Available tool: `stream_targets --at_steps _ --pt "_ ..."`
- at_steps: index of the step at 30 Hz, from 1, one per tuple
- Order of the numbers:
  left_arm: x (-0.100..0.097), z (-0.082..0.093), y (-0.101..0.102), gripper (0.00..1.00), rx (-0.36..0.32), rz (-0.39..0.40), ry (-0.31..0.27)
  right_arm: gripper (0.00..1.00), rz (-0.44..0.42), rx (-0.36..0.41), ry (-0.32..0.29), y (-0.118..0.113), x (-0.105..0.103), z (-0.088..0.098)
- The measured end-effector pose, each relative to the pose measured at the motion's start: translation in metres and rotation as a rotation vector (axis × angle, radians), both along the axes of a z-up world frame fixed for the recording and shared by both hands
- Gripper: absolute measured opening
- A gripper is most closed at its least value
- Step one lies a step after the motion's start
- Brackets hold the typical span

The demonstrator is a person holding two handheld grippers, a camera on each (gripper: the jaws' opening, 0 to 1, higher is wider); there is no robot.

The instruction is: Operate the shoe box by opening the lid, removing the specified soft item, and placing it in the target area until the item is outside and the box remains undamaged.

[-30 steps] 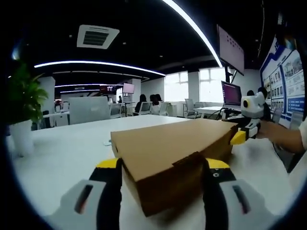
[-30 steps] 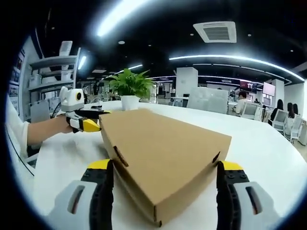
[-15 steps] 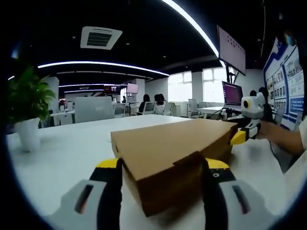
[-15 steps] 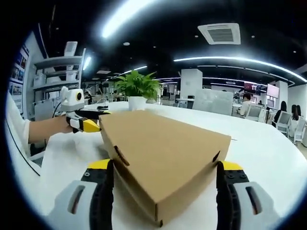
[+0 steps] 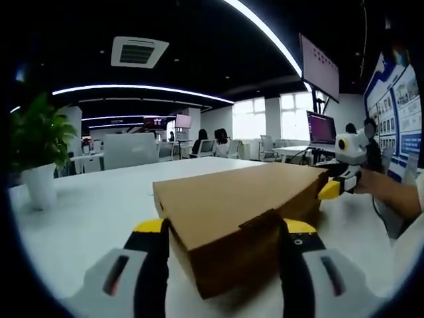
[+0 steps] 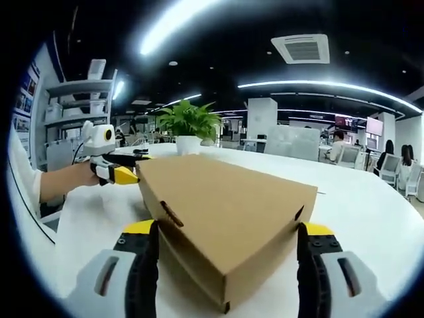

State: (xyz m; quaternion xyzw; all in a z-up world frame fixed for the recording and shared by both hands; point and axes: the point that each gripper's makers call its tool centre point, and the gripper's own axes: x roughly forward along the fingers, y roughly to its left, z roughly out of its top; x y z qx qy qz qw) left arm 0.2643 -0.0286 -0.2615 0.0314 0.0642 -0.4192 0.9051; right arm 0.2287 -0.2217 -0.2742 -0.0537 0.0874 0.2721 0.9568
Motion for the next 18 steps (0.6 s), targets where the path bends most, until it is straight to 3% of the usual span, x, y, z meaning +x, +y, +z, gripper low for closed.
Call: stream_targets --at_steps 4,7,9,14,16,18 --pt "-0.003 -0.001 0.002 0.67 -0.004 0.009 -0.001 0.91 0.002 0.010 -0.019 0.001 0.001 -0.001" --pt "0.000 -0.003 0.005 0.65 0.005 0.003 -0.023 0.95 0.000 -0.024 -0.038 0.002 0.007 -0.004" --pt "0.002 -0.003 0.007 0.64 0.038 -0.010 -0.039 0.97 -0.001 -0.028 -0.033 0.002 0.011 -0.004" --pt "0.006 -0.001 0.003 0.69 0.028 0.028 -0.004 0.95 0.025 -0.017 -0.034 -0.005 0.009 0.000" --pt "0.007 -0.003 -0.001 0.74 0.037 0.052 -0.028 0.98 0.041 -0.004 -0.021 -0.004 0.013 -0.002" --pt "0.006 -0.009 -0.008 0.81 0.116 0.052 -0.092 1.00 0.049 0.005 -0.015 -0.006 0.018 -0.004"
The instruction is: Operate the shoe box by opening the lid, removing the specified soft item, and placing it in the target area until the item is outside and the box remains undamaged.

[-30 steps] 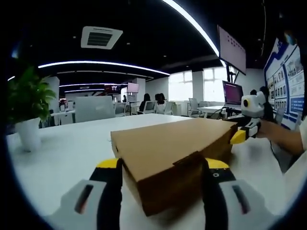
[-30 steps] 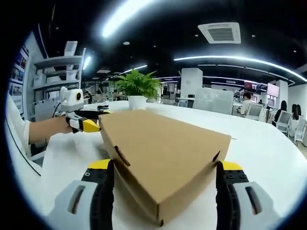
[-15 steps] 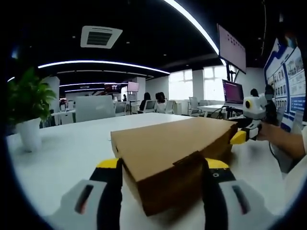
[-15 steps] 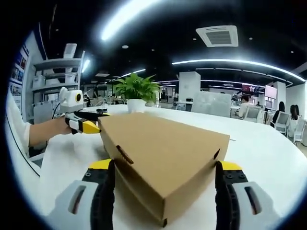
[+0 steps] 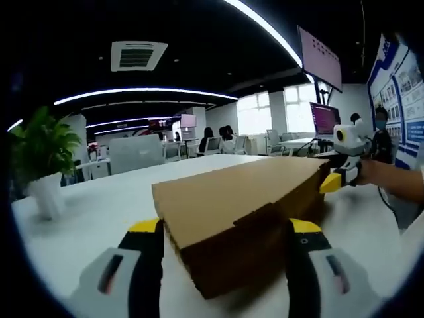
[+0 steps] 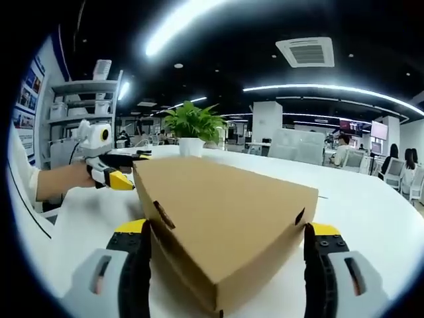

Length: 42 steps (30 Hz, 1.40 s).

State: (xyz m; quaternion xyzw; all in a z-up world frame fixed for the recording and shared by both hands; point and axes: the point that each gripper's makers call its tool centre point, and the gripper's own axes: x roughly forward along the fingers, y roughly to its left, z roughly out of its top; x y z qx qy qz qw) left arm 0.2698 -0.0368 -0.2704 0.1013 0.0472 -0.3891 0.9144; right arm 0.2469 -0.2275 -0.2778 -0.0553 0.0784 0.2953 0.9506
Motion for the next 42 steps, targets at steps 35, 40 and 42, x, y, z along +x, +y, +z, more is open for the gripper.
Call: stream_targets --at_steps 35,40,42 --pt "-0.019 0.002 0.002 0.76 -0.123 0.061 0.014 1.00 0.001 -0.013 -0.043 0.012 -0.008 -0.001" --pt "-0.030 0.002 0.007 0.72 -0.151 0.048 0.012 0.99 0.012 -0.017 -0.034 0.013 -0.016 -0.001" --pt "-0.029 0.002 0.010 0.72 -0.156 0.048 0.011 0.99 0.012 -0.016 -0.035 0.014 -0.020 -0.001"
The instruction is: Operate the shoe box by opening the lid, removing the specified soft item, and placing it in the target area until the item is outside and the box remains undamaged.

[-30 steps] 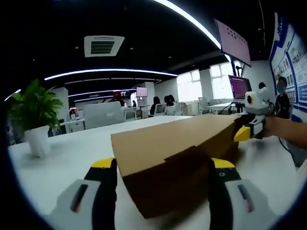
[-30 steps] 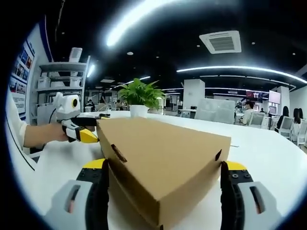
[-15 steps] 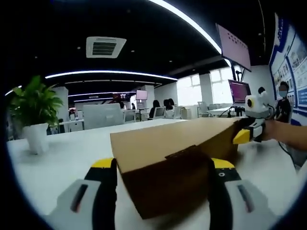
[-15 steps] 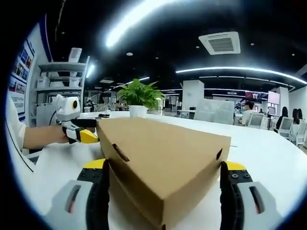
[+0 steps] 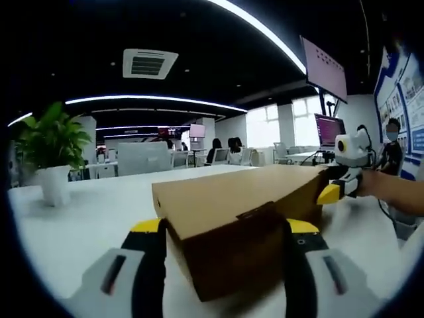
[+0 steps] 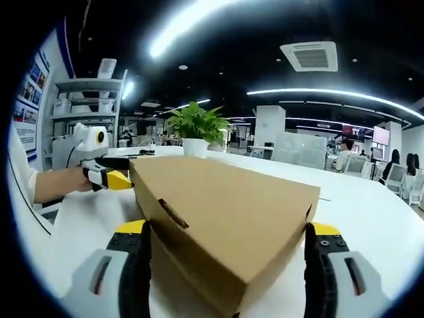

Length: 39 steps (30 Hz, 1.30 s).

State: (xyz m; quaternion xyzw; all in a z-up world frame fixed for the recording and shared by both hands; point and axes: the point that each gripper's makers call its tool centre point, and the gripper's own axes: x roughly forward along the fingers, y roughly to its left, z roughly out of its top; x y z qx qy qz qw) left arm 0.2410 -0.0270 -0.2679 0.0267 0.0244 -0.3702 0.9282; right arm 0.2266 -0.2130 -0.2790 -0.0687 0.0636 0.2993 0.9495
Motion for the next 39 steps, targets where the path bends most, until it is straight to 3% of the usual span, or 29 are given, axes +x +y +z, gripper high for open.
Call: stream_targets --at_steps 23,26,39 --pt "-0.029 0.000 0.007 0.71 0.011 0.030 0.002 0.94 -0.004 0.009 0.008 0.004 -0.026 0.001" --pt "-0.034 0.000 0.008 0.71 0.016 0.027 0.008 0.93 -0.001 0.108 0.026 0.005 -0.032 0.009" --pt "-0.051 -0.001 0.010 0.69 0.004 0.021 0.004 0.92 0.006 0.091 0.012 0.006 -0.050 0.007"
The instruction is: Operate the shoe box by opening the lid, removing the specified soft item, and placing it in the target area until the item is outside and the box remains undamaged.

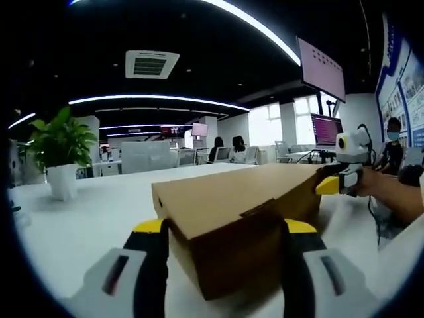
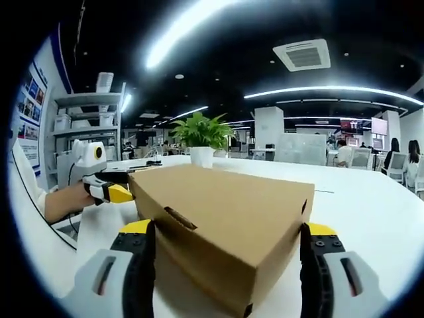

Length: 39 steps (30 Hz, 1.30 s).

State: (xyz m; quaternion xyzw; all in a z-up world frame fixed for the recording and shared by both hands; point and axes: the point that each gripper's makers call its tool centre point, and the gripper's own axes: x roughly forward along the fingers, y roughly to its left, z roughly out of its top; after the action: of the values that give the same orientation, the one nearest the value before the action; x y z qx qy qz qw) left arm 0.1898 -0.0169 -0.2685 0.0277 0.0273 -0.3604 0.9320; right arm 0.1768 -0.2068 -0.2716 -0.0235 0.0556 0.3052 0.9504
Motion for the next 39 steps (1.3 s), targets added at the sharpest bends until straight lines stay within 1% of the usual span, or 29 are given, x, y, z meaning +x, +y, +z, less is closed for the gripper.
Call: stream_targets --at_steps 4,9,12,16,18,22,30,33,39 --pt "-0.006 0.001 0.002 0.67 -0.008 -0.008 -0.001 0.92 0.005 0.000 -0.005 0.001 -0.005 0.001" --pt "-0.010 0.001 0.007 0.64 0.018 -0.039 0.013 0.90 -0.005 -0.014 -0.002 0.003 -0.012 0.003" --pt "-0.013 0.001 0.008 0.64 0.022 -0.035 0.019 0.90 -0.006 -0.020 0.007 0.006 -0.014 0.002" --pt "-0.015 -0.001 0.012 0.64 0.001 -0.037 -0.003 0.89 -0.015 -0.018 -0.009 0.007 -0.017 0.002" --pt "-0.015 0.000 0.013 0.64 -0.006 -0.040 -0.002 0.89 -0.013 -0.024 -0.007 0.006 -0.018 0.002" --pt "-0.016 0.000 0.012 0.64 0.008 -0.034 0.005 0.88 -0.005 -0.043 0.012 0.003 -0.015 0.002" --pt "-0.021 0.000 0.016 0.62 0.023 -0.037 0.022 0.87 -0.007 -0.036 -0.005 0.004 -0.018 0.001" --pt "-0.023 0.001 0.016 0.62 0.011 -0.044 0.027 0.87 -0.006 -0.041 0.000 0.004 -0.018 0.001" --pt "-0.028 -0.001 0.018 0.61 0.030 -0.048 0.039 0.87 -0.004 -0.046 0.002 0.003 -0.020 0.001"
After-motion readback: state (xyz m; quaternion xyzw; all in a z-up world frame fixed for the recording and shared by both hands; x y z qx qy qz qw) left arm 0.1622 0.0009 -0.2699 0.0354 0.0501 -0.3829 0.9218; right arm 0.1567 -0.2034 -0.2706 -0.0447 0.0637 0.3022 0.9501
